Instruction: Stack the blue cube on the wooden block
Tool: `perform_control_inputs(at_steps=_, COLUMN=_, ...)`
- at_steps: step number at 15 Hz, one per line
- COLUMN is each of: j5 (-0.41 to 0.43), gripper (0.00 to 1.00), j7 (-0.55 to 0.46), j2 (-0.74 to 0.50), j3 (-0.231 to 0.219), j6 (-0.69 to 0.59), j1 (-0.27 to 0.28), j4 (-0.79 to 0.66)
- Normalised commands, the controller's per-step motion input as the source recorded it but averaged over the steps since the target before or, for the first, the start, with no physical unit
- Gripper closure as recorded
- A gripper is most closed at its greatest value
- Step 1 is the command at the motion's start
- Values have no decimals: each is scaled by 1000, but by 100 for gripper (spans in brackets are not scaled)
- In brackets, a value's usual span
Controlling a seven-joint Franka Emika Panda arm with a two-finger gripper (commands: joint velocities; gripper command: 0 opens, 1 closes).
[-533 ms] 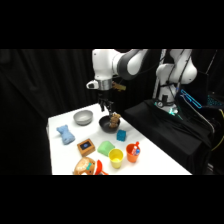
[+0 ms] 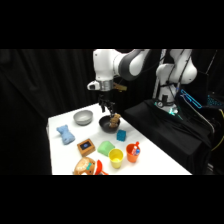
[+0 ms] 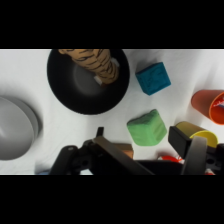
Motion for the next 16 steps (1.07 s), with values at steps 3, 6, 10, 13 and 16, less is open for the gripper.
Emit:
perform_control_inputs(at_steps=3, j5=-103, gripper=0, j7=-228, j2=-198, j3=71, j6=101, j1=50, j4=-221)
perform_control_inputs(at_steps=6, j5=-97, gripper=0, j7=-202, j2=-206, j3=58, j6=173, j1=52, j4=-285)
perform_control_inputs(at_steps=10, j5=-51, gripper=0, j7=-189, j2=-204, j3=44, j6=223, j1=50, j4=-306)
perform_control_inputs(at_steps=13, j5=-34, gripper=0, j7=-177, j2=-162, j3=39, j6=315, j1=48, j4=-294)
perform_control_inputs(at_steps=16, j5=-82, gripper=0, j7=-139, j2=-79, j3=27, j6=315, j1=34, j4=-228)
